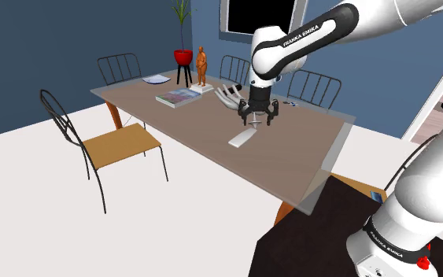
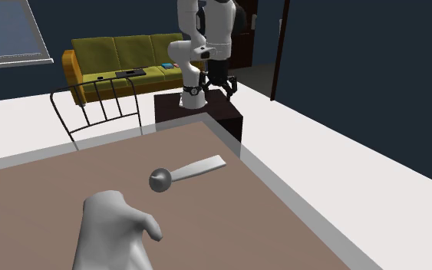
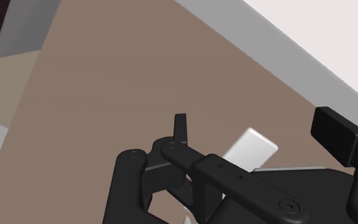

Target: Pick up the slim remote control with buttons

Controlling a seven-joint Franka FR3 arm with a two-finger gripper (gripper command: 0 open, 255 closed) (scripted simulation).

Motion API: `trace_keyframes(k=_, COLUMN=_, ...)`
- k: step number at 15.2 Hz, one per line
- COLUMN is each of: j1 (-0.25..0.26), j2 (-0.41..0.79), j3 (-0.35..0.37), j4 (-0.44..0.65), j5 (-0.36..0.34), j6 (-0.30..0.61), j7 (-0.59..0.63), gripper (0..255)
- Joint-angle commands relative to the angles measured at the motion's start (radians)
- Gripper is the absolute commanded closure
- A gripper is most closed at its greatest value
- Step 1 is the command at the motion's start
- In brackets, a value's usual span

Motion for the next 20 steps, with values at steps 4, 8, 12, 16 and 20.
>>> trace_keyframes(k=4, j1=-0.013, j2=0.183, j3=-0.018, j4=0.111, j5=-0.033, j6=0.079, j7=0.154, gripper=0)
trace_keyframes(k=8, j1=-0.018, j2=0.322, j3=-0.049, j4=0.219, j5=-0.049, j6=0.118, j7=0.256, gripper=0)
trace_keyframes(k=12, j1=-0.023, j2=0.456, j3=-0.085, j4=0.336, j5=-0.051, j6=0.143, j7=0.345, gripper=0)
trace_keyframes(k=16, j1=-0.032, j2=0.587, j3=-0.121, j4=0.463, j5=-0.040, j6=0.156, j7=0.423, gripper=0)
trace_keyframes(k=20, j1=-0.041, j2=0.690, j3=-0.146, j4=0.561, j5=-0.027, j6=0.169, j7=0.476, gripper=0)
